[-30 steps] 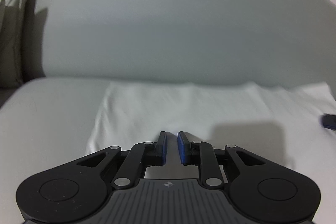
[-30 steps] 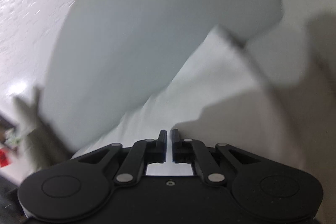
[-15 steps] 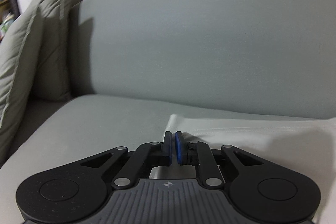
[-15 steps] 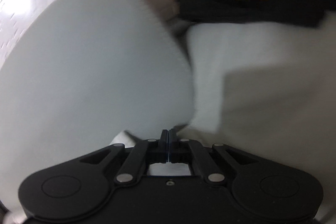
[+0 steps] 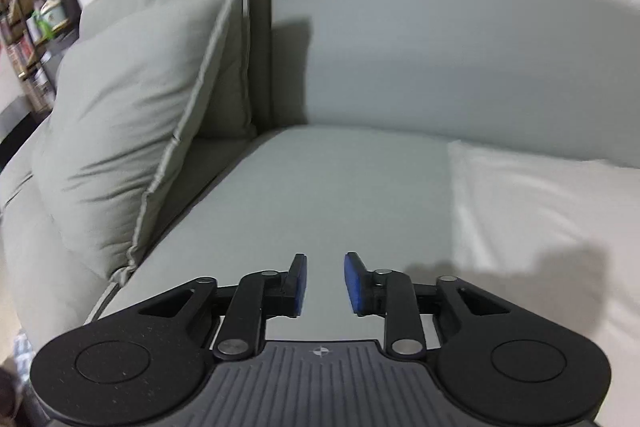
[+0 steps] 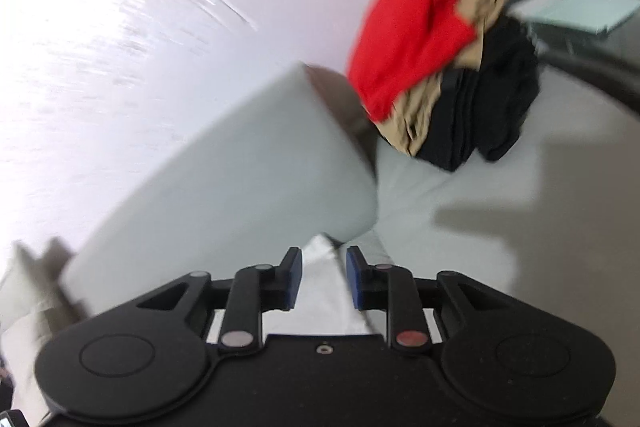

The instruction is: Fold clothes

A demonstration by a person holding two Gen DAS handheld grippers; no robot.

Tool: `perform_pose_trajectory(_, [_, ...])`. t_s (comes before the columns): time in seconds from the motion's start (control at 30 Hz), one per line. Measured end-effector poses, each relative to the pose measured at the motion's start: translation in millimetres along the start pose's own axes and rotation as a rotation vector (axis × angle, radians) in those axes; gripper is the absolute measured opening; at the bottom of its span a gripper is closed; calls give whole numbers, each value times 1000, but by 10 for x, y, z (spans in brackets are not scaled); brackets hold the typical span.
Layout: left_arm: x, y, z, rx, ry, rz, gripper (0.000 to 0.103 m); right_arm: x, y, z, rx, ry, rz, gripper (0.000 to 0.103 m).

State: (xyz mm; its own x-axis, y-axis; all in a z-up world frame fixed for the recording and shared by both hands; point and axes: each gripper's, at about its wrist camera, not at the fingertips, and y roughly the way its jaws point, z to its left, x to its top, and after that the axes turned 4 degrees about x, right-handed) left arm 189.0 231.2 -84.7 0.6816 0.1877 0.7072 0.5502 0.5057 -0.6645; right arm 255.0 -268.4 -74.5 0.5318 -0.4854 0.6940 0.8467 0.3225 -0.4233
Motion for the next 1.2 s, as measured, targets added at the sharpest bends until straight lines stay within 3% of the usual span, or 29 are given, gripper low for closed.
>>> perform_pose_trajectory(0.13, [-452, -645, 78, -104, -3, -15, 28, 28, -705, 177, 54, -22, 0, 33])
perform_pose_trajectory(0.2, [-678, -968, 117, -155, -4, -23, 29, -124, -1042, 171, 68, -30, 26, 36])
perform_pose_trajectory(0.37, [-1254, -1662, 145, -279, -5, -22, 36, -597, -1334, 54, 68, -18, 196, 44])
perform_pose_trajectory(0.47, [-1593, -1710, -82, -293, 10, 42, 42, -964, -1291, -91, 30, 20, 308, 44])
perform_pose_trajectory(0.57, [-1816, -1735, -293, -285, 79, 59, 46, -1291, -1318, -160, -3, 49, 397, 53])
perform_pose_trajectory(0.63, [-1931, -1775, -376, -313, 106, 64, 50, -1392, -1332, -128, -2, 31, 416, 57])
perform_pose_trajectory(0.77, [-1997, -1860, -476, -300, 161, 22, 53, -1590, -1359, -62, -1, -7, 453, 58])
perform_pose_trajectory(0.8, [-2004, -1862, -487, -309, 165, 18, 53, -1639, -1365, -45, 0, -17, 462, 58])
perform_pose_trajectory(0.87, [-1948, -1861, -530, -322, 172, 0, 53, -1738, -1379, -12, 0, -36, 480, 45])
perform_pose_trajectory(0.9, [-1909, -1849, -562, -324, 176, -12, 53, -1724, -1342, 37, 12, -72, 474, 34])
perform_pose_trajectory(0.93, [-1865, -1819, -589, -319, 181, -17, 53, -1703, -1300, 88, 27, -100, 479, 32])
perform_pose_trajectory(1.07, [-1737, -1649, -699, -285, 197, 10, 53, -1677, -1096, 238, 43, -151, 505, 32])
perform_pose_trajectory(1.2, [-1906, -1491, -726, -266, 192, 90, 52, -1817, -937, 268, 31, -197, 535, 32])
